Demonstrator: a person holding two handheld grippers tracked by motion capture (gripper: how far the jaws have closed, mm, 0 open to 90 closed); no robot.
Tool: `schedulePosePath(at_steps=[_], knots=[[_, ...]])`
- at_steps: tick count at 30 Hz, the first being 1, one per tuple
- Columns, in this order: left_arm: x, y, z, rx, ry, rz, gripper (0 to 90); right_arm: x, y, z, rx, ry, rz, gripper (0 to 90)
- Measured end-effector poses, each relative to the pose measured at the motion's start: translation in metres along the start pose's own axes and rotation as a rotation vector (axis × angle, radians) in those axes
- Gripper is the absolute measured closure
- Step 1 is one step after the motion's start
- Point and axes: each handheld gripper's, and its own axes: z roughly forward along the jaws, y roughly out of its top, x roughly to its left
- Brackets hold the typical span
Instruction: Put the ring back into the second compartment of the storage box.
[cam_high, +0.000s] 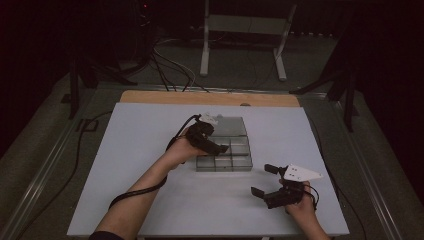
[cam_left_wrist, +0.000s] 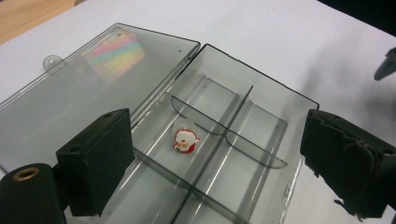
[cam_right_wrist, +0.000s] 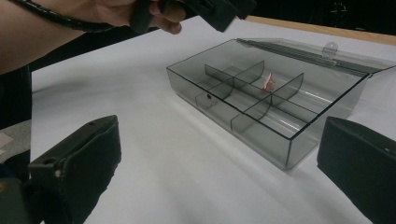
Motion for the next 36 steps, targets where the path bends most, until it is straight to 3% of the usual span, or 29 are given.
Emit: schedulePosePath(at_steps=[2, 13, 25, 36], knots=[[0.001, -0.002, -0.004, 0.004, -0.022, -0.006, 3.4, 0.0, 0.0, 0.0, 0.002, 0.0, -0.003, 0.0], [0.008, -0.015, -0.03, -0.028, -0.041, -0.052, 1.8, 0.001, 0.0, 0.003, 0.006, 0.003, -0.003, 0.0], [0.017, -0.044, -0.062, -0.041, 0.01, -0.063, 1.8, 0.0, 0.0, 0.002, 0.004, 0.0, 0.003, 0.0], [0.02, -0.085, -0.092, -0.025, 0.061, -0.082, 1.8, 0.001, 0.001, 0.004, 0.008, 0.001, 0.001, 0.0]])
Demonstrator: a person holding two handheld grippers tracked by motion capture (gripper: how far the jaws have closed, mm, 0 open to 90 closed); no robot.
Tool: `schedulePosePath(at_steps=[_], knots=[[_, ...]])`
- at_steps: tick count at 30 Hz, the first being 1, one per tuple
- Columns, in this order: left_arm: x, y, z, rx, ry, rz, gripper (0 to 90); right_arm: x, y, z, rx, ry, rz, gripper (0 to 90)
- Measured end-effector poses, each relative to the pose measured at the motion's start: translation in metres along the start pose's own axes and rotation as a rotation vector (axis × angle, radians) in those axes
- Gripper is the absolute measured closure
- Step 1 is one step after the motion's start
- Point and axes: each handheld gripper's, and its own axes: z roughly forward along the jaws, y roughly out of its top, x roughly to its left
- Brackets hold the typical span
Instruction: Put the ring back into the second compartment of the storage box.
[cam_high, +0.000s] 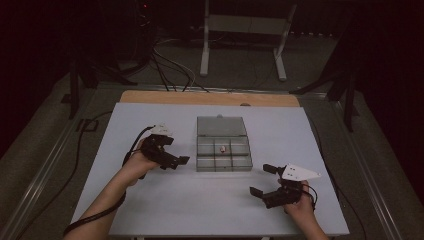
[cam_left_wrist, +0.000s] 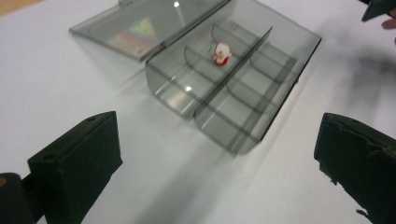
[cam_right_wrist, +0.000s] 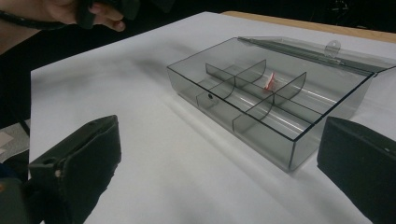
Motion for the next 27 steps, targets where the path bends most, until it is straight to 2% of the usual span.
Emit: schedulePosePath(at_steps=[4, 7, 11, 14, 22, 27], knots=[[0.0, -0.015, -0.008, 0.0, 0.001, -0.01, 1.8, 0.0, 0.0, 0.0, 0.0, -0.002, 0.001, 0.0], [0.001, -0.028, -0.012, 0.008, 0.021, -0.005, 1.8, -0.001, 0.0, 0.0, -0.002, -0.004, 0.001, 0.0], [0.006, -0.044, -0.018, 0.01, 0.029, -0.034, 1.8, -0.001, 0.0, 0.0, 0.003, -0.004, 0.003, 0.0], [0.008, -0.053, -0.022, -0.011, 0.023, -0.06, 1.8, 0.0, 0.0, 0.001, 0.004, -0.006, 0.0, 0.0], [0.004, -0.074, -0.025, 0.008, 0.03, -0.067, 1.8, 0.0, -0.001, 0.0, 0.005, -0.01, 0.003, 0.0], [0.004, -0.086, -0.03, 0.012, 0.015, -0.069, 1.9, 0.0, -0.001, 0.0, 0.008, -0.009, 0.002, 0.0]])
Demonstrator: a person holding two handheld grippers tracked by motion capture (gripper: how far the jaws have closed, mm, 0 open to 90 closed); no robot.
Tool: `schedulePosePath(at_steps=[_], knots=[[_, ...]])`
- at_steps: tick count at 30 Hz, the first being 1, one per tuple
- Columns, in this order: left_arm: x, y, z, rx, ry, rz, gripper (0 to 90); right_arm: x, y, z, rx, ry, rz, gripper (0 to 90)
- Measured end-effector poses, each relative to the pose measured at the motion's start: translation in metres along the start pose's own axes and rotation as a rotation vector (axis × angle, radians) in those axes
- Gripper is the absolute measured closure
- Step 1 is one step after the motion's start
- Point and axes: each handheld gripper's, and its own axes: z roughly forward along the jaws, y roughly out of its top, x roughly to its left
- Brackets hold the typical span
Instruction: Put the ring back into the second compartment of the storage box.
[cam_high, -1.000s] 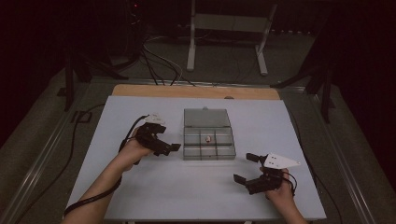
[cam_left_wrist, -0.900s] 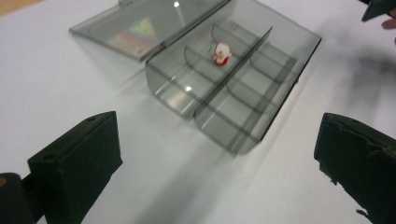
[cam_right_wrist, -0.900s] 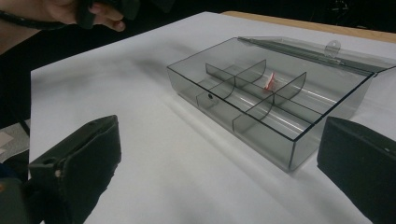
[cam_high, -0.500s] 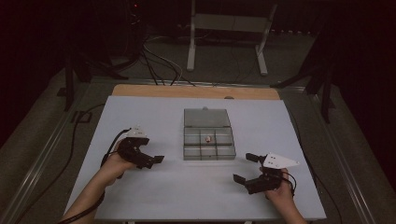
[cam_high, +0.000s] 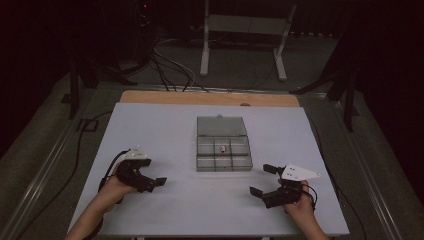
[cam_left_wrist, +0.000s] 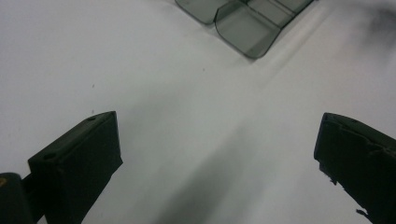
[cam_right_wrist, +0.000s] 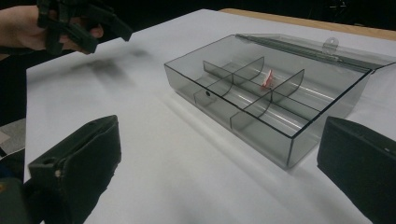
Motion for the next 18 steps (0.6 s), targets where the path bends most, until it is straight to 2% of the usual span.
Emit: schedulePosePath(at_steps=[2, 5, 9, 18], knots=[[0.0, -0.006, -0.001, 0.016, 0.008, 0.003, 1.8, 0.0, 0.0, 0.0, 0.001, -0.001, -0.001, 0.0], [0.001, -0.015, -0.003, 0.007, -0.009, 0.004, 1.8, 0.0, 0.0, 0.0, 0.001, -0.001, 0.0, 0.0], [0.0, -0.026, -0.004, 0.014, -0.003, 0.039, 1.9, 0.0, 0.0, 0.001, 0.004, 0.001, -0.004, 0.0], [0.0, -0.03, 0.001, 0.041, 0.0, 0.048, 1.9, 0.0, 0.0, 0.0, 0.004, -0.007, -0.009, 0.0]])
